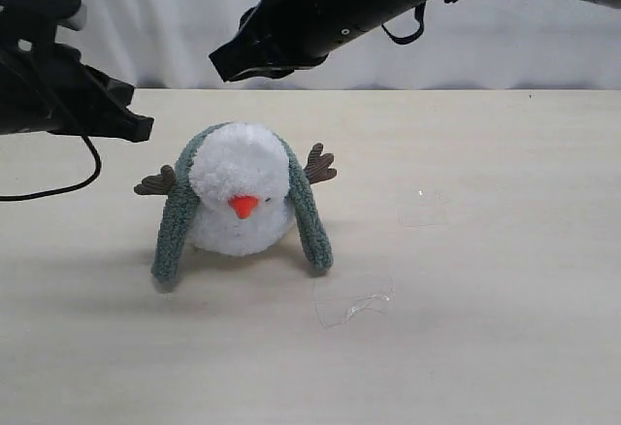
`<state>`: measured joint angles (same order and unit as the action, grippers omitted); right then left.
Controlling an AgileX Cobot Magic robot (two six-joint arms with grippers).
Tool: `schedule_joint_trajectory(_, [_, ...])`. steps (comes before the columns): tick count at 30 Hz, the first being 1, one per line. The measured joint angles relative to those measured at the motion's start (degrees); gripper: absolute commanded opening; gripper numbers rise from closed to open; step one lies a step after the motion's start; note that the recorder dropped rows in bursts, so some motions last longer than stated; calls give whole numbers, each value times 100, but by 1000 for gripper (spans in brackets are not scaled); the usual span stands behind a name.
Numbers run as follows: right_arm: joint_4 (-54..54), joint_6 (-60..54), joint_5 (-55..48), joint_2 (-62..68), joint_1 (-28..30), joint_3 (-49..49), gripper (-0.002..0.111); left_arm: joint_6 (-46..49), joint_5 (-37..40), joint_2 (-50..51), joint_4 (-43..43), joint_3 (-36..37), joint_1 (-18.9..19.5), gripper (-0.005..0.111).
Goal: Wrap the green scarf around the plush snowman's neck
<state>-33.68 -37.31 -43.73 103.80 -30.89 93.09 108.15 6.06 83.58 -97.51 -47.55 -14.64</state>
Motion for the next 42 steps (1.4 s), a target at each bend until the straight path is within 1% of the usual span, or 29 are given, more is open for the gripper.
schedule_joint_trajectory(2, [815, 432, 78, -45, -37, 0, 4, -13, -282, -292, 0, 168, 0, 0])
schedule_joint_trajectory(3, [1276, 728, 122, -75, -71, 0, 4, -13, -551, -448, -17, 245, 0, 0])
schedule_joint_trajectory(7, [4124, 2955, 42, -188, -317, 0, 4, -13, -2268, -805, -101, 486, 0, 0])
schedule_joint_trajectory(8, [4815, 3526, -83, -200, -381, 0, 4, -24, -2575, -821, -124, 575, 0, 0])
schedule_joint_trajectory(10, [5707, 4193, -327, -200, -452, 0, 4, -89, -2748, -821, -175, 771, 10, 0])
schedule_joint_trajectory(11, [5856, 4396, -431, -200, -476, 0, 4, -107, -2607, -807, -186, 884, 10, 0])
schedule_joint_trajectory(13, [5804, 4529, -551, -209, -476, 0, 4, -117, -2063, -718, -213, 1068, 10, 0])
schedule_joint_trajectory(16, [5136, 4259, -747, -212, -377, 0, 4, -38, -916, -506, -222, 1397, 10, 0])
schedule_joint_trajectory(18, [4365, 3731, -962, -212, -197, 0, 4, -4, -213, -285, -148, 1621, 0, 0])
schedule_joint_trajectory(21, [3164, 2793, -1428, -212, 98, 0, 4, 166, 609, 79, 78, 1762, 0, 0])
schedule_joint_trajectory(23, [2472, 2225, -1597, -212, 220, 0, 4, 480, 1037, 324, 37, 1774, 0, 0])
schedule_joint_trajectory(25, [1913, 1745, -1610, -212, 234, 0, 4, 994, 1350, 534, -75, 1774, 0, 0])
schedule_joint_trajectory(28, [1108, 1186, -1387, -222, 156, -108, 4, 1275, 1529, 830, -134, 1722, 0, 0])
schedule_joint_trajectory(31, [806, 909, -827, -222, -31, -341, 4, 1275, 1556, 1055, -175, 1632, 0, 0])
schedule_joint_trajectory(35, [806, 833, -323, -202, -242, -497, 4, 1275, 1564, 1119, -175, 1597, 0, 0])
schedule_joint_trajectory(36, [806, 860, -274, -177, -253, -507, 6, 1275, 1524, 1119, -175, 1597, 0, 0])
schedule_joint_trajectory(38, [1046, 1133, -121, 23, -253, -500, 10, 1275, 1208, 1081, -175, 1597, 0, 0])
schedule_joint_trajectory(42, [1287, 1264, 103, 287, -253, -522, 10, 1275, 964, 788, -175, 1576, 0, 0])
